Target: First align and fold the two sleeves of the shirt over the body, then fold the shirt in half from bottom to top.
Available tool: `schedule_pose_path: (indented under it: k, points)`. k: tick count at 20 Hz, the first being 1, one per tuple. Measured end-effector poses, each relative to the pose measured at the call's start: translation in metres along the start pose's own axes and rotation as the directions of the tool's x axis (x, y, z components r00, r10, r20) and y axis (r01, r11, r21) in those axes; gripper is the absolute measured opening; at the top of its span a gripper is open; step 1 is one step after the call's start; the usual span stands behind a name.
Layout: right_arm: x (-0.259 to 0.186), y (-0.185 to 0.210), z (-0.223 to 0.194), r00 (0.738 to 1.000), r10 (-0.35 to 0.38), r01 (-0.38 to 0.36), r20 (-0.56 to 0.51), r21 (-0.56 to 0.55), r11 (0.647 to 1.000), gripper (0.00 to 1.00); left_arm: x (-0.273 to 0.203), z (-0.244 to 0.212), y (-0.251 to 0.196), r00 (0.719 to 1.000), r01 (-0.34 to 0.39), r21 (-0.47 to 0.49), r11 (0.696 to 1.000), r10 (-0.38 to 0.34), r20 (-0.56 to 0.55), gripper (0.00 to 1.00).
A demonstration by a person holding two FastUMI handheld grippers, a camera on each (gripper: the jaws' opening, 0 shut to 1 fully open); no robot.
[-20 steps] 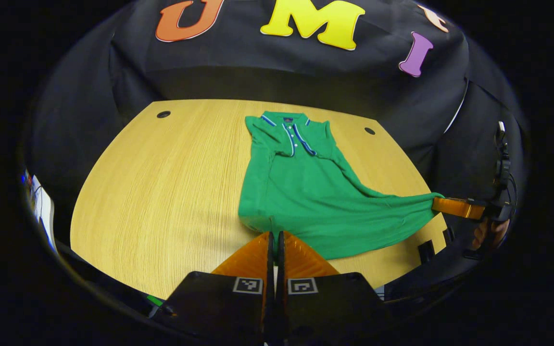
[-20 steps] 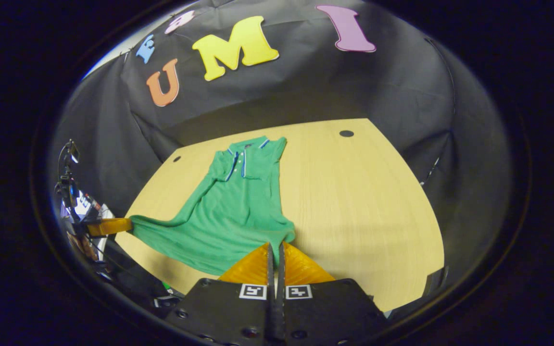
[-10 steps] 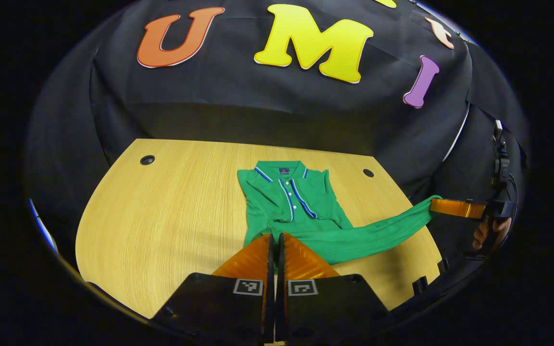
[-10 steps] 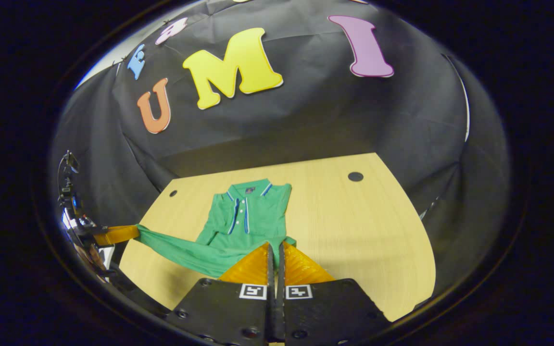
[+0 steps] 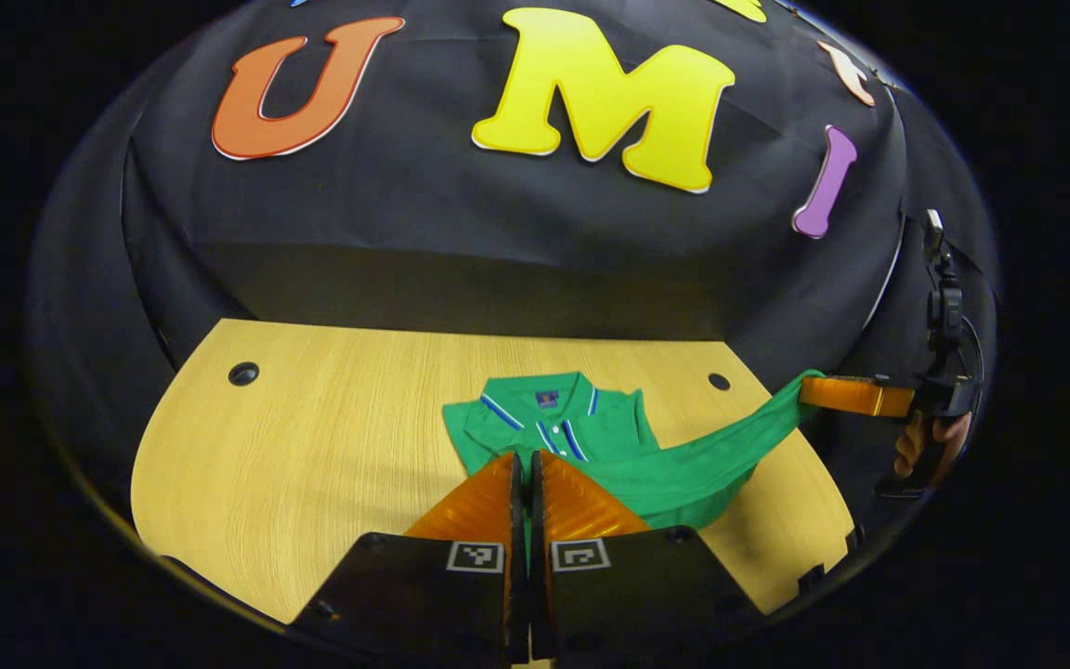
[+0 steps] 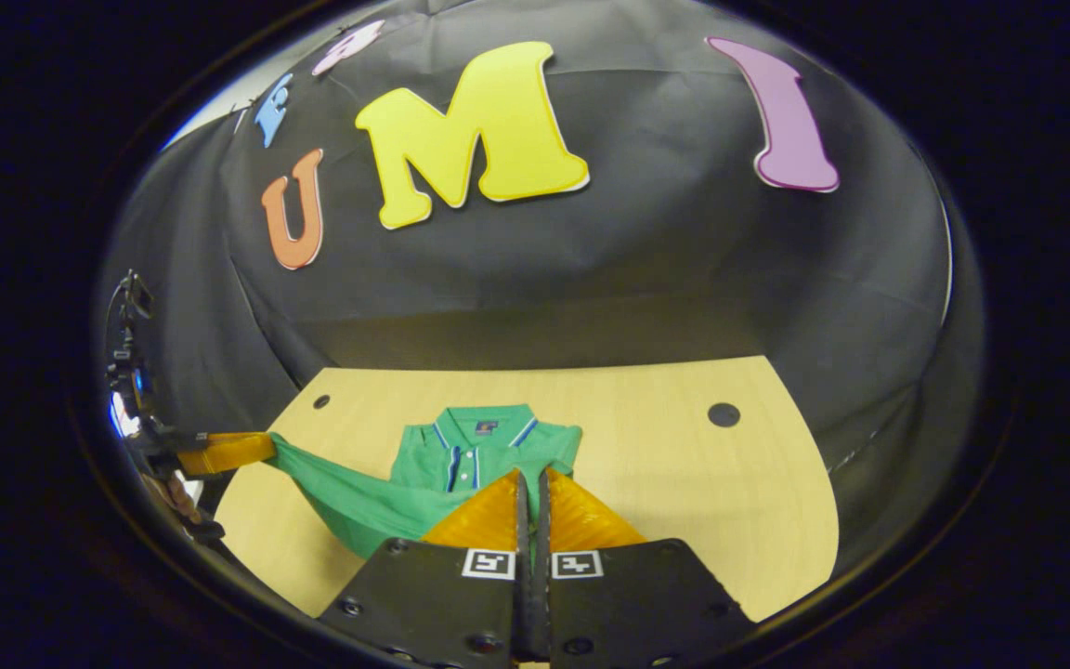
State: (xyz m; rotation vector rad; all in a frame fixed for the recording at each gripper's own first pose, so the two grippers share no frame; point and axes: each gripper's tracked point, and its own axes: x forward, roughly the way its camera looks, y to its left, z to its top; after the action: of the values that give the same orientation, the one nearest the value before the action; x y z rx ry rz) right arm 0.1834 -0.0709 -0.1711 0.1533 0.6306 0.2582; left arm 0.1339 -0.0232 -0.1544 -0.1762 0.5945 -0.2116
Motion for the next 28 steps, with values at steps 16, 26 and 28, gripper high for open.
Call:
schedule_pose_path:
  k: [16,26,28]
  points:
    - [0.202,-0.033,0.01,1.0,0.026,-0.026,0.015,-0.006,1.0,0.0,0.187,-0.011,0.087,0.986,-0.149,-0.087,0.985,0.154,0.057,0.06]
    - [0.222,-0.068,-0.036,0.994,-0.106,0.102,-0.026,-0.116,0.988,0.71,0.19,-0.038,0.104,0.951,-0.304,-0.065,0.95,0.307,0.033,1.0]
    - [0.2,-0.067,-0.023,0.992,-0.122,0.123,0.013,-0.114,0.986,0.96,0.175,-0.026,0.097,0.948,-0.309,-0.079,0.948,0.313,0.052,1.0]
